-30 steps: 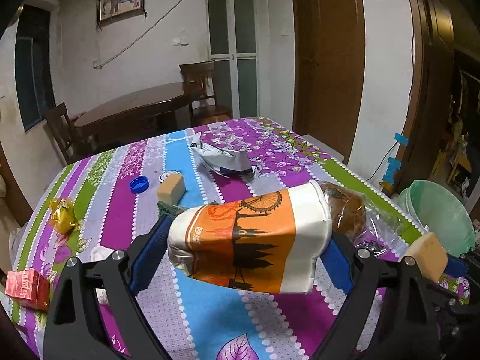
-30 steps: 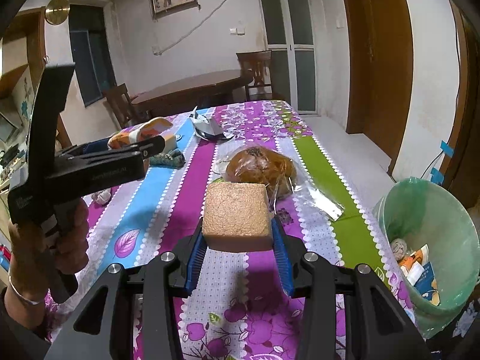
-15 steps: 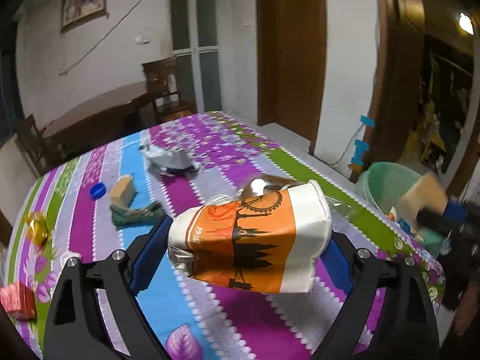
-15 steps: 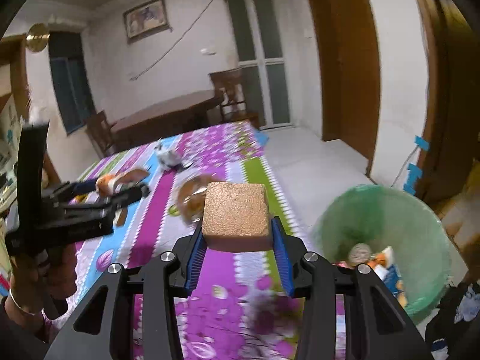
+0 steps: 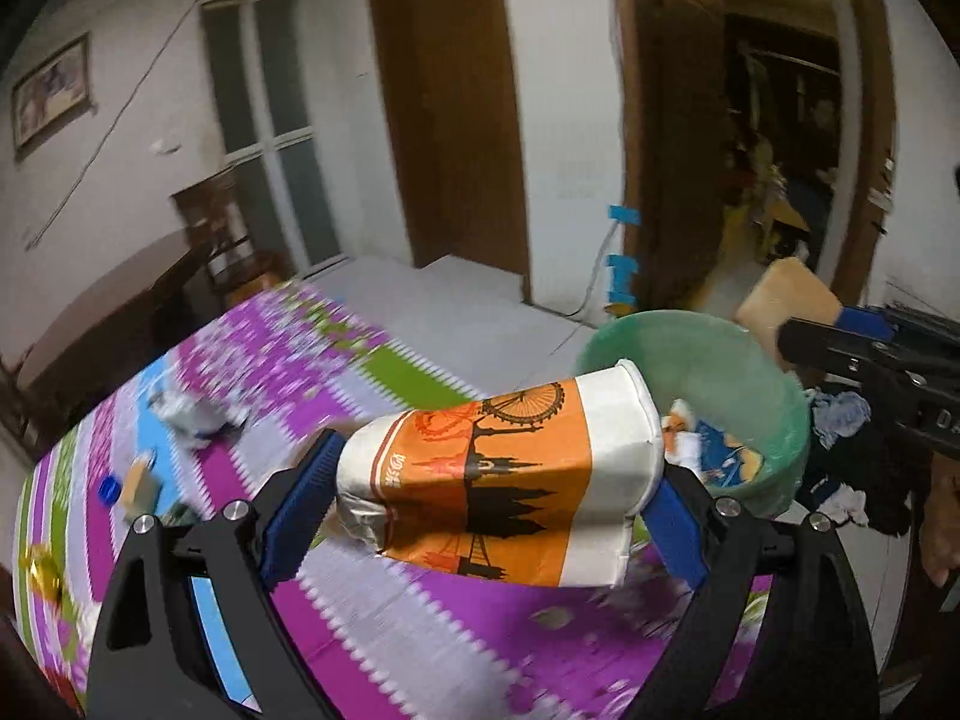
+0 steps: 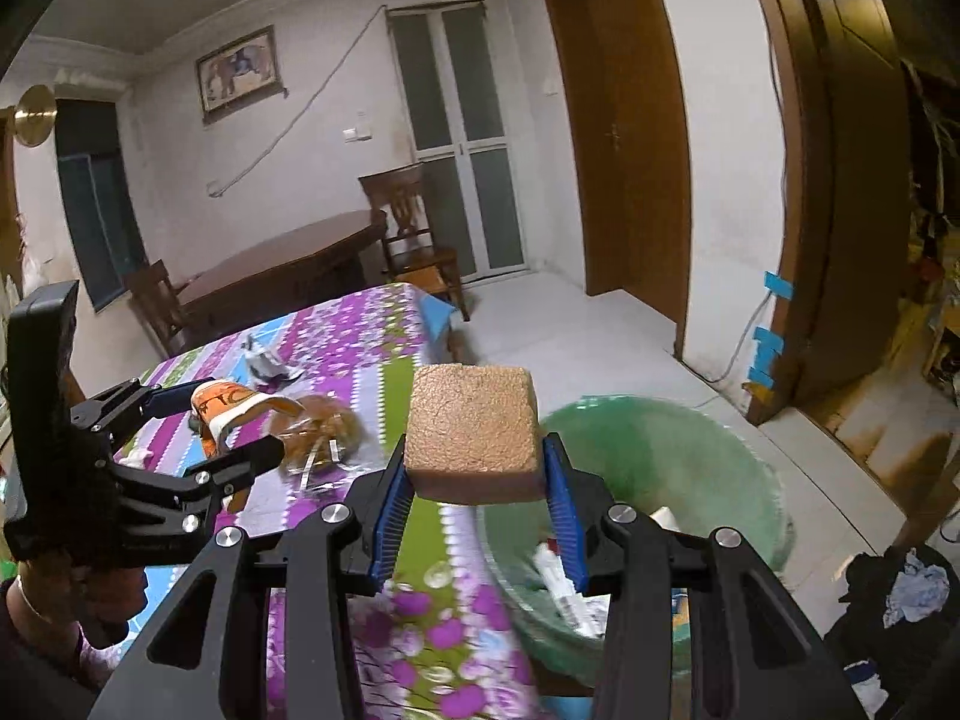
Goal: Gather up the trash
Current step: 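Carry the paper cup and sponge over to the green bin, then open both grippers to drop the cup and sponge into the bin, then move both open tools back toward the bread bag on the table, then grasp the white wipes packet with the right gripper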
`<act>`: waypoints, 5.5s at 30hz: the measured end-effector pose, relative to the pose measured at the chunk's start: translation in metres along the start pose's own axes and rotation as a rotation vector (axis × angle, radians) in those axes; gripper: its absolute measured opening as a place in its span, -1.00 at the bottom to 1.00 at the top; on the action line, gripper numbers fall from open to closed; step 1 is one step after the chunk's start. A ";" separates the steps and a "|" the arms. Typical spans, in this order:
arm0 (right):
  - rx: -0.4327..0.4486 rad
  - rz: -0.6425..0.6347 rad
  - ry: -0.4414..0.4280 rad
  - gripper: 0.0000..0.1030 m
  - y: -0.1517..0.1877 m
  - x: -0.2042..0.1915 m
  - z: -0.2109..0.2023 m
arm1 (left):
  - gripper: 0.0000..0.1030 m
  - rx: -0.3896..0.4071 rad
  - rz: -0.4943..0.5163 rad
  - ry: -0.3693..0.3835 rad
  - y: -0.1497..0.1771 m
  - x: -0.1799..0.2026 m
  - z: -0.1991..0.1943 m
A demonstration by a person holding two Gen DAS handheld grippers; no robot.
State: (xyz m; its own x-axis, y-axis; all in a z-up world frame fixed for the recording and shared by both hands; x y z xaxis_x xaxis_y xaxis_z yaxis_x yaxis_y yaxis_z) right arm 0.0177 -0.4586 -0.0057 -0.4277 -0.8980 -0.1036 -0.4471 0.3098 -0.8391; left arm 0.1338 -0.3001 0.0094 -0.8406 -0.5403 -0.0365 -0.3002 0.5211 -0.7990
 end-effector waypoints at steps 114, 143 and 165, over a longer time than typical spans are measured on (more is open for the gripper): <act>0.106 -0.092 0.212 0.32 0.007 0.017 0.026 | 0.82 -0.044 0.022 -0.275 0.011 -0.011 0.019; 0.043 -0.319 -0.129 0.37 -0.031 -0.210 0.108 | 0.85 -0.030 -0.442 -0.634 0.098 -0.228 -0.088; -0.374 -0.723 -0.179 0.39 -0.032 -0.438 0.358 | 0.89 0.197 -0.879 -0.998 0.161 -0.325 -0.220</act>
State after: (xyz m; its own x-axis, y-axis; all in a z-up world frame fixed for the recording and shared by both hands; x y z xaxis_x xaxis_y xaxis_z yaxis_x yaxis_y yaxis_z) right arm 0.5008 -0.1874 -0.1248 0.1828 -0.9415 0.2830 -0.8082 -0.3078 -0.5021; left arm 0.2594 0.1044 0.0250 0.3067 -0.9349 0.1784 -0.4263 -0.3025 -0.8525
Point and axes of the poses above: each gripper's, at about its wrist camera, not at the fingertips, and z roughly the way its jaws point, x to its right, y to its underside, the point moved 5 cm from there along z, roughly the way its jaws point, and after that the axes turned 8 degrees about y, right-handed, at the moved point
